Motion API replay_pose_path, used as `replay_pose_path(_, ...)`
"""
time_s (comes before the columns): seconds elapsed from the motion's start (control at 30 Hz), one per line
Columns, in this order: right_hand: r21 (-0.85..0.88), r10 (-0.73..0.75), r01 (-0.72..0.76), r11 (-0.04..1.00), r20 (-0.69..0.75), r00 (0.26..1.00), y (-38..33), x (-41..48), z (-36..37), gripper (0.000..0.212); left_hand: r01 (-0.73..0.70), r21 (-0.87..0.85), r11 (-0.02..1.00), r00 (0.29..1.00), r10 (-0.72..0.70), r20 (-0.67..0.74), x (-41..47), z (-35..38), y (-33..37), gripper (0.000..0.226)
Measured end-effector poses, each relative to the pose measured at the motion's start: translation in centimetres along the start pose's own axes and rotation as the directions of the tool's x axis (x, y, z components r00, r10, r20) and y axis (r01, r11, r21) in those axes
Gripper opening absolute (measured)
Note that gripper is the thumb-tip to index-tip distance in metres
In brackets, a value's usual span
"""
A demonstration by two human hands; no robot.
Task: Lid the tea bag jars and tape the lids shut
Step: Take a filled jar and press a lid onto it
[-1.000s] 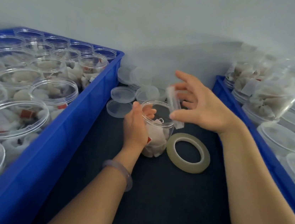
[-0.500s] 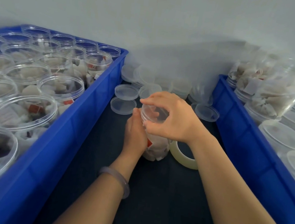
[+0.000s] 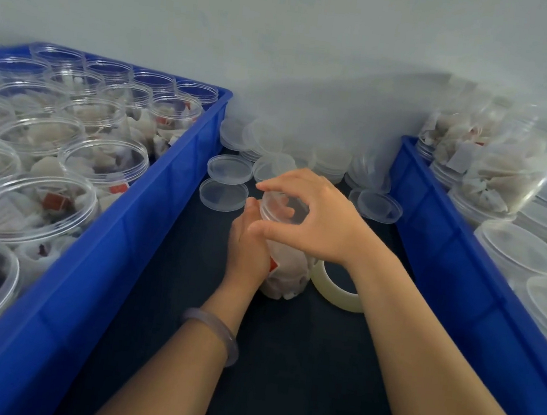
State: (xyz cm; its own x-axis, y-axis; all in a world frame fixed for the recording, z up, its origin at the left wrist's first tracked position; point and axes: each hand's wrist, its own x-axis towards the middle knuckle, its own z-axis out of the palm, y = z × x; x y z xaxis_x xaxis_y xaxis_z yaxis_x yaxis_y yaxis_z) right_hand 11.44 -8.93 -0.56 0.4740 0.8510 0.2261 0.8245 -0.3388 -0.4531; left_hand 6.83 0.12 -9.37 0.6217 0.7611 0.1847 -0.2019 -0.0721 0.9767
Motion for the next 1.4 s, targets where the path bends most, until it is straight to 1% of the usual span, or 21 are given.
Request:
replay_pose_path(0.07, -0.038, 0.071, -0.073, 0.997, -0.047, 0.996, -0.1, -0.1, 0.5, 0.075, 0.065, -0.073, 0.995, 0.997, -0.062, 0.034, 0.1, -0.1, -0.2, 0.060)
replay_pose_path(0.13, -0.061, 0.098, -0.103, 0.993, -0.090, 0.991, 0.0, -0.1, 0.8, 0.076, 0.041, -0.070, 0.997, 0.999, -0.039, 0.023, 0.0, -0.2, -0.2, 0.062)
replay_pose_path(0.23, 0.005, 0.030, -0.030, 1.000, -0.057, 0.998, 0.3, -0.5, 0.0, 0.072, -0.054, -0.048, 0.997, 0.999, 0.054, -0.005, 0.0, -0.4, -0.1, 0.051)
replay_pose_path(0.3, 0.052, -0.012, 0.012, 0.999, -0.009, 1.000, 0.4, -0.6, -0.9, 0.071, -0.042, -0.078, 0.996, 0.998, 0.045, 0.034, 0.0, -0.5, 0.0, 0.053)
replay_pose_path(0.4, -0.026, -0.036, 0.037, 0.999, 0.045, 0.998, 0.2, -0.3, -1.1, 0.071, -0.089, -0.048, 0.995, 0.995, 0.091, 0.048, -0.1, -0.6, 0.2, 0.048)
replay_pose_path(0.47, -0.082, -0.022, 0.026, 0.996, 0.045, 0.999, 0.0, -0.1, -0.7, 0.069, -0.117, -0.034, 0.993, 0.992, 0.118, 0.051, -0.2, -0.6, 0.4, 0.052)
replay_pose_path(0.57, -0.121, 0.011, -0.010, 0.993, 0.008, 1.000, -0.2, 0.0, -0.2, 0.065, -0.097, -0.051, 0.994, 0.994, 0.099, 0.046, -0.3, -0.5, 0.3, 0.067)
replay_pose_path(0.67, -0.188, 0.070, -0.076, 0.979, -0.042, 0.997, -0.5, -0.2, 0.3, 0.065, -0.024, -0.069, 0.997, 1.000, 0.025, 0.018, -0.2, -0.3, 0.1, 0.071)
replay_pose_path(0.73, -0.242, 0.143, -0.169, 0.955, -0.122, 0.982, -0.9, -0.3, 1.1, 0.067, -0.013, 0.043, 0.999, 0.999, 0.014, -0.041, -0.1, 0.0, 0.1, 0.055)
replay_pose_path(0.8, -0.312, 0.231, -0.294, 0.903, -0.223, 0.947, -1.7, -0.5, 2.3, 0.071, -0.037, 0.218, 0.975, 0.996, 0.053, -0.067, -0.1, -0.1, 0.2, 0.037)
replay_pose_path(0.83, -0.343, 0.261, -0.340, 0.876, -0.258, 0.930, -2.1, -0.6, 2.8, 0.074, -0.058, 0.296, 0.953, 0.995, 0.078, -0.057, -0.1, -0.1, 0.3, 0.036)
replay_pose_path(0.9, -0.382, 0.262, -0.343, 0.858, -0.249, 0.932, -2.8, -0.9, 3.2, 0.079, -0.080, 0.380, 0.922, 0.995, 0.097, -0.026, -0.1, -0.2, 0.3, 0.036)
replay_pose_path(0.97, -0.352, 0.272, -0.294, 0.889, -0.112, 0.956, -2.8, -1.5, 2.3, 0.079, -0.057, 0.309, 0.949, 0.995, 0.080, -0.061, -0.2, -0.3, 0.5, 0.037)
replay_pose_path(1.03, -0.279, 0.314, -0.289, 0.916, 0.050, 0.948, -2.6, -2.4, 0.3, 0.072, -0.014, 0.083, 0.996, 0.996, 0.021, -0.085, -0.5, -0.2, 0.9, 0.044)
replay_pose_path(1.07, -0.255, 0.331, -0.305, 0.918, 0.065, 0.941, -2.4, -3.0, -0.6, 0.065, -0.009, -0.021, 1.000, 0.997, 0.007, -0.077, -0.7, -0.2, 1.0, 0.048)
replay_pose_path(1.1, -0.246, 0.356, -0.340, 0.908, 0.024, 0.934, -2.4, -3.5, -1.1, 0.061, -0.014, -0.078, 0.997, 0.998, 0.009, -0.061, -0.8, -0.1, 1.1, 0.050)
replay_pose_path(1.2, -0.264, 0.364, -0.406, 0.875, -0.194, 0.911, -2.1, -3.8, -0.7, 0.072, -0.058, -0.022, 0.998, 0.998, 0.058, -0.004, -0.7, -0.3, 1.1, 0.041)
replay_pose_path(1.27, -0.125, 0.333, -0.363, 0.923, -0.210, 0.919, -1.4, -3.3, 0.3, 0.080, -0.097, 0.115, 0.989, 0.995, 0.092, 0.045, -0.5, -0.6, 1.0, 0.036)
replay_pose_path(1.33, 0.120, 0.319, -0.303, 0.946, -0.156, 0.935, -1.0, -2.6, 1.0, 0.089, -0.118, 0.164, 0.979, 0.992, 0.108, 0.069, -0.4, -0.5, 0.8, 0.036)
replay_pose_path(1.37, 0.212, 0.331, -0.293, 0.932, -0.168, 0.929, -0.9, -2.4, 1.4, 0.093, -0.120, 0.168, 0.979, 0.993, 0.114, 0.043, -0.5, -0.3, 0.8, 0.035)
replay_pose_path(1.4, 0.234, 0.353, -0.303, 0.924, -0.216, 0.910, -0.9, -2.2, 2.0, 0.095, -0.131, 0.182, 0.974, 0.991, 0.135, -0.011, -0.9, 0.0, 1.0, 0.036)
